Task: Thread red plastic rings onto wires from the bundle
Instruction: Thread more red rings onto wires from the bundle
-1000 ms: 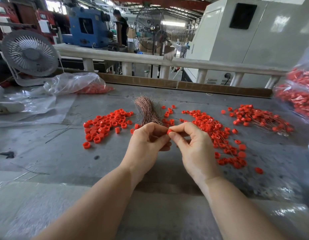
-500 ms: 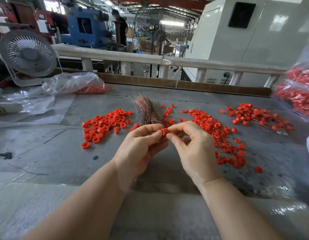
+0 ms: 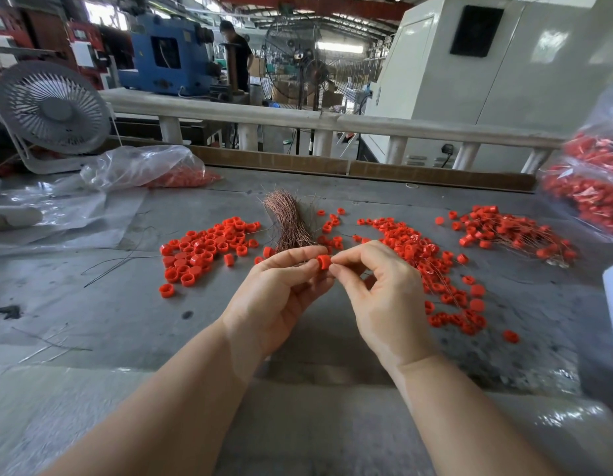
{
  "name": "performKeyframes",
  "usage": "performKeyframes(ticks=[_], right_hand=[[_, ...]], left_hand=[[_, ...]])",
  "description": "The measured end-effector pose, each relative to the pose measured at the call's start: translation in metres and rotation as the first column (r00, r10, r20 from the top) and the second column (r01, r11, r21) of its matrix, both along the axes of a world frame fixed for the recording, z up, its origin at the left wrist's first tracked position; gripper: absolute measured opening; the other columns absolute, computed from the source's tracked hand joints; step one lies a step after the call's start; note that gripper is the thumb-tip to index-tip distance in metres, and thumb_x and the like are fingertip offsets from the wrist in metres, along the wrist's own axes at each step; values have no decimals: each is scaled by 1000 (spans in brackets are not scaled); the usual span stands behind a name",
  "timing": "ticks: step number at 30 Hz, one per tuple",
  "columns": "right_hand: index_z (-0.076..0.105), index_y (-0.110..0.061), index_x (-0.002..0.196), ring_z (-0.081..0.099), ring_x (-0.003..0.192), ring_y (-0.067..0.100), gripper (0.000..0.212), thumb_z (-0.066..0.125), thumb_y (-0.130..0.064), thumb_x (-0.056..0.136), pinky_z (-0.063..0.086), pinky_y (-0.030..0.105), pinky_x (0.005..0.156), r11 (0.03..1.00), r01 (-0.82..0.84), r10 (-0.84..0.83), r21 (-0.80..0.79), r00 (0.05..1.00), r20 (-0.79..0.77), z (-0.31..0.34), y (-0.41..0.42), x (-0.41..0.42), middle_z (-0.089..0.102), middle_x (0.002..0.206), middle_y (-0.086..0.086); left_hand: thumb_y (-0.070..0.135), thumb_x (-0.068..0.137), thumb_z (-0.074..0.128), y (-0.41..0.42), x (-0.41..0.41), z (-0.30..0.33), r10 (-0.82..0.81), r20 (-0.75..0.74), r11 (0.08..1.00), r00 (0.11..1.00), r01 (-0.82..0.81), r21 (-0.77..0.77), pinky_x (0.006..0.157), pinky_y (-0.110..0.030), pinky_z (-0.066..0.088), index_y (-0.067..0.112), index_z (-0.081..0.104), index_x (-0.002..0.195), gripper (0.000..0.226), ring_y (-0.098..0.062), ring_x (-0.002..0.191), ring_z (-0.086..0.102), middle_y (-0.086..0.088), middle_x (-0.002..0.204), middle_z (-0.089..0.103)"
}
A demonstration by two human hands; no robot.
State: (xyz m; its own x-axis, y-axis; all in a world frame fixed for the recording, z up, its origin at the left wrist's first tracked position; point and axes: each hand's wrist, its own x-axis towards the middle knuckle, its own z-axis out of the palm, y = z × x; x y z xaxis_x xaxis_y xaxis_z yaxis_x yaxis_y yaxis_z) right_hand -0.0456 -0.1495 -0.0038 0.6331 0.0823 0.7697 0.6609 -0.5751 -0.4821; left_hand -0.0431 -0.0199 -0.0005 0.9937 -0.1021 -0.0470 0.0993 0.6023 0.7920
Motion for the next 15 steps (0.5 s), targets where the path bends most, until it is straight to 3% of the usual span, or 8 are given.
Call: performKeyframes(ticks=[5, 15], right_hand=[[68, -8, 76, 55, 70, 12, 5, 70, -5, 79, 47, 29, 65, 1000, 6, -6, -10, 1000, -30, 0, -1, -1, 62, 73, -1], [68, -8, 76, 53, 69, 11, 5, 69, -5, 80, 45, 23, 64, 997, 11, -16, -79, 998, -66, -1, 0, -1, 62, 74, -1]], left_hand=[[-3, 76, 58, -1, -1, -1, 28, 25, 999, 999, -28, 14, 58, -18, 56, 4, 64, 77, 9, -9, 54, 63, -5, 62, 67], [-9, 84, 55, -2, -4, -1, 90, 117, 973, 989, -112, 203, 59, -17, 54, 4, 60, 85, 14, -9, 54, 62, -2, 59, 66]])
